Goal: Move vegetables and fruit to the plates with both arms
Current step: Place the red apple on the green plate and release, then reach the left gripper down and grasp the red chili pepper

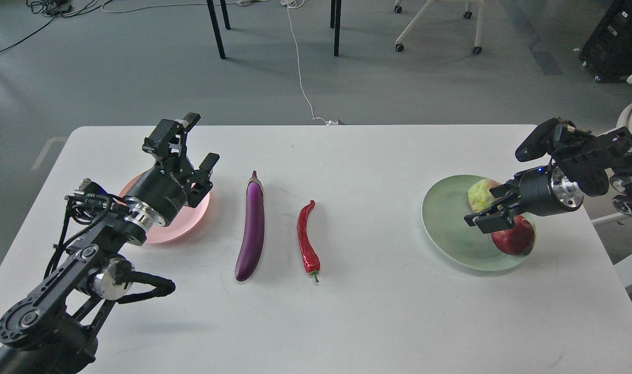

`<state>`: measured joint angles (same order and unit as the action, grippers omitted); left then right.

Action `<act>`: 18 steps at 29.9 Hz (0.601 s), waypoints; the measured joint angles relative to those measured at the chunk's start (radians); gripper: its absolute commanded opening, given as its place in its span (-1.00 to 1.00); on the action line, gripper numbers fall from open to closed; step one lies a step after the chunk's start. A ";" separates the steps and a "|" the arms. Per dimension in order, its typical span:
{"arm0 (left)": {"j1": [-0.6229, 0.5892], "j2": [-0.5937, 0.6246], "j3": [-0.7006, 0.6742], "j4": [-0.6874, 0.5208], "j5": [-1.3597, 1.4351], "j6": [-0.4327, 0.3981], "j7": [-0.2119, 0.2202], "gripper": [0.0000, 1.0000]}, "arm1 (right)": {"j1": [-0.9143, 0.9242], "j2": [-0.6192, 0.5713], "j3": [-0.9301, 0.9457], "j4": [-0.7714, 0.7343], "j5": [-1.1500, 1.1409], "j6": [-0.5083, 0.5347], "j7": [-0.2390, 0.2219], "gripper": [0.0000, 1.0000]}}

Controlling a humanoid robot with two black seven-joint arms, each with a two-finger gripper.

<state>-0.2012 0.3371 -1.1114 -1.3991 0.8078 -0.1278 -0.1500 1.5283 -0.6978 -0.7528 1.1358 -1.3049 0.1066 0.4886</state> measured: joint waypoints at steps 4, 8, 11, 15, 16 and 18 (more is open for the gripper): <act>-0.016 0.078 0.033 -0.056 0.084 -0.006 -0.001 0.96 | -0.091 -0.048 0.182 0.056 0.334 0.000 0.000 0.94; -0.070 0.134 0.135 -0.096 0.236 -0.017 -0.001 0.96 | -0.311 -0.053 0.429 0.091 0.744 -0.002 0.000 0.94; -0.107 0.153 0.205 -0.120 0.382 -0.019 0.013 0.96 | -0.493 -0.032 0.652 0.067 0.963 -0.004 0.000 0.94; -0.194 0.159 0.331 -0.135 0.591 -0.038 0.098 0.96 | -0.696 0.032 0.930 -0.008 1.131 -0.003 0.000 0.94; -0.232 0.158 0.374 -0.135 0.636 -0.044 0.135 0.96 | -0.728 0.042 0.975 -0.027 1.151 -0.003 0.000 0.94; -0.309 0.156 0.460 -0.131 0.702 -0.051 0.206 0.96 | -0.779 0.053 1.047 -0.056 1.175 -0.003 0.000 0.94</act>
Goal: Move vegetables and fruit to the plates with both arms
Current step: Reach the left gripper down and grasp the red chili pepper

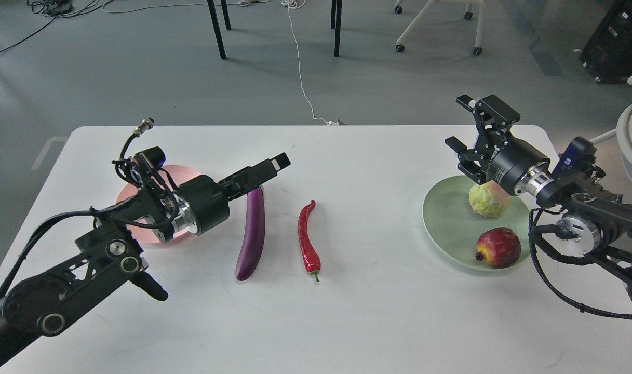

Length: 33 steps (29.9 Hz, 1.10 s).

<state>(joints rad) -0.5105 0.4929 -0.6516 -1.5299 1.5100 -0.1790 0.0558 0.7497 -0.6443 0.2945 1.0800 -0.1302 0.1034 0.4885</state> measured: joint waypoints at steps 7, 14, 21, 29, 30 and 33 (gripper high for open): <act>-0.263 -0.005 0.290 0.075 0.097 -0.083 0.145 0.96 | -0.066 -0.006 0.095 -0.011 0.047 0.002 0.000 0.94; -0.360 -0.019 0.409 0.142 0.135 -0.202 0.176 0.96 | -0.092 -0.008 0.123 -0.009 0.103 0.002 0.000 0.94; -0.377 -0.165 0.429 0.227 0.156 -0.230 0.200 0.92 | -0.096 -0.008 0.124 -0.009 0.104 0.001 0.000 0.94; -0.400 -0.295 0.491 0.379 0.298 -0.232 0.176 0.90 | -0.105 -0.011 0.127 -0.007 0.104 0.001 0.000 0.94; -0.400 -0.301 0.494 0.389 0.304 -0.232 0.173 0.89 | -0.109 -0.011 0.127 -0.007 0.104 0.001 0.000 0.94; -0.396 -0.316 0.497 0.417 0.311 -0.232 0.172 0.83 | -0.118 -0.015 0.127 -0.006 0.104 0.002 0.000 0.94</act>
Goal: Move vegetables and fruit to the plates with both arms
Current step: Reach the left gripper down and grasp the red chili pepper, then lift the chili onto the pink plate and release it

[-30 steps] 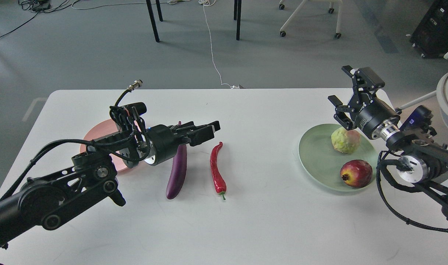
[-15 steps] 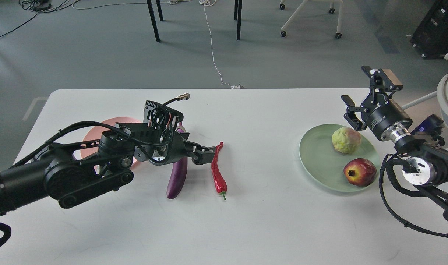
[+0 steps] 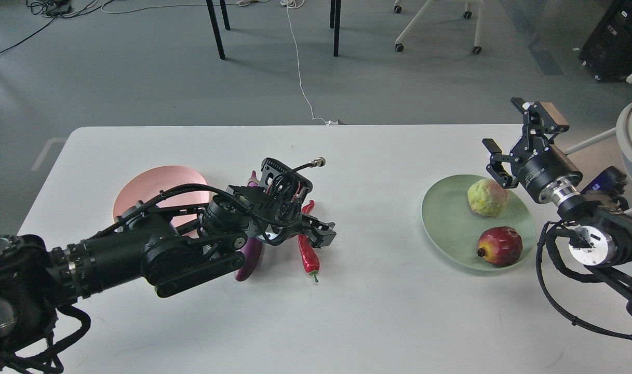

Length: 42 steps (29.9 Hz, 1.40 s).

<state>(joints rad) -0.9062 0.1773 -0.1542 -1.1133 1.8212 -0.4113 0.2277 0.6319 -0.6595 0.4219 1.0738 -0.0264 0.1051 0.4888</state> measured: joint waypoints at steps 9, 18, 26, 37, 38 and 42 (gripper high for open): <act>0.014 -0.035 0.001 0.079 -0.001 0.000 -0.003 0.13 | -0.004 -0.003 0.000 0.003 -0.001 0.001 0.000 0.94; 0.033 -0.039 -0.003 0.082 -0.015 -0.012 0.019 -0.75 | -0.007 -0.003 -0.005 0.004 -0.003 0.000 0.000 0.94; 0.035 -0.036 -0.016 0.077 -0.027 0.003 0.042 -0.82 | -0.010 -0.003 -0.006 0.004 -0.004 -0.006 0.000 0.94; -0.062 0.101 -0.124 -0.066 -0.228 0.033 0.056 -0.79 | -0.012 0.001 -0.011 0.004 -0.007 -0.012 0.000 0.94; -0.080 0.142 -0.127 -0.079 -0.235 0.029 0.041 -0.79 | -0.012 0.002 -0.011 0.005 -0.008 -0.012 0.000 0.94; -0.111 0.329 -0.118 -0.090 -0.235 0.021 -0.096 -0.78 | -0.011 0.003 -0.011 0.005 -0.009 -0.012 0.000 0.94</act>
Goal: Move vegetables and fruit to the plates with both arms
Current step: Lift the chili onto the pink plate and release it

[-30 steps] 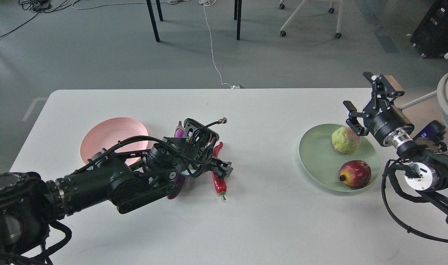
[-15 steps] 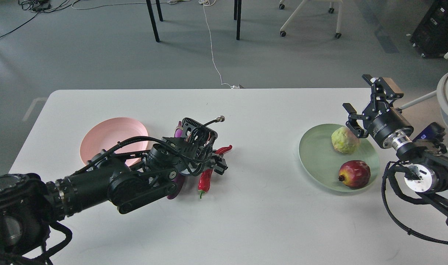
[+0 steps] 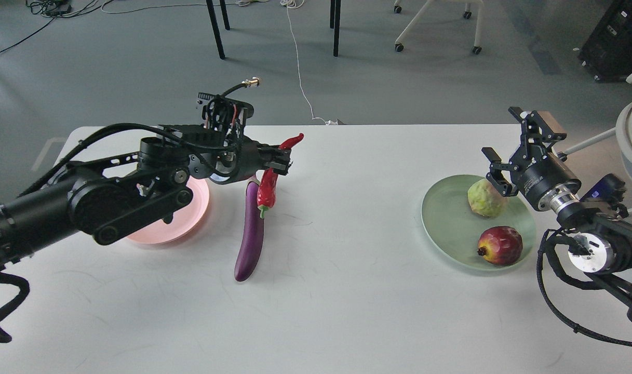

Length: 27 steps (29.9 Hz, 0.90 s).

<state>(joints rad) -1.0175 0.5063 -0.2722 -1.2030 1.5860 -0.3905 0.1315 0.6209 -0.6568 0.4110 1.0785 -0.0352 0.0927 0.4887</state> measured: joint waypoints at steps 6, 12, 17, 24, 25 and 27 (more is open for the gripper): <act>0.034 0.227 0.033 0.051 0.008 0.005 -0.139 -0.74 | 0.001 0.006 -0.002 0.000 -0.001 0.001 0.000 0.94; 0.079 0.258 0.050 0.194 -0.003 0.052 -0.189 -0.62 | 0.002 0.011 -0.003 -0.002 -0.002 0.001 0.000 0.94; 0.116 0.250 0.050 0.235 -0.010 0.071 -0.196 -0.37 | 0.003 0.011 -0.003 -0.002 -0.002 0.001 0.000 0.94; 0.166 0.234 0.049 0.295 -0.012 0.073 -0.224 0.26 | 0.003 0.004 -0.003 -0.001 -0.002 0.001 0.000 0.94; 0.166 0.233 0.049 0.296 -0.012 0.073 -0.226 0.28 | 0.002 0.004 -0.003 -0.001 -0.002 0.001 0.000 0.94; 0.167 0.233 0.047 0.296 -0.012 0.073 -0.228 0.35 | 0.002 0.005 -0.003 0.000 -0.002 0.001 0.000 0.94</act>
<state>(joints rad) -0.8509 0.7395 -0.2252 -0.9071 1.5743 -0.3171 -0.0964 0.6230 -0.6523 0.4077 1.0781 -0.0368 0.0936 0.4887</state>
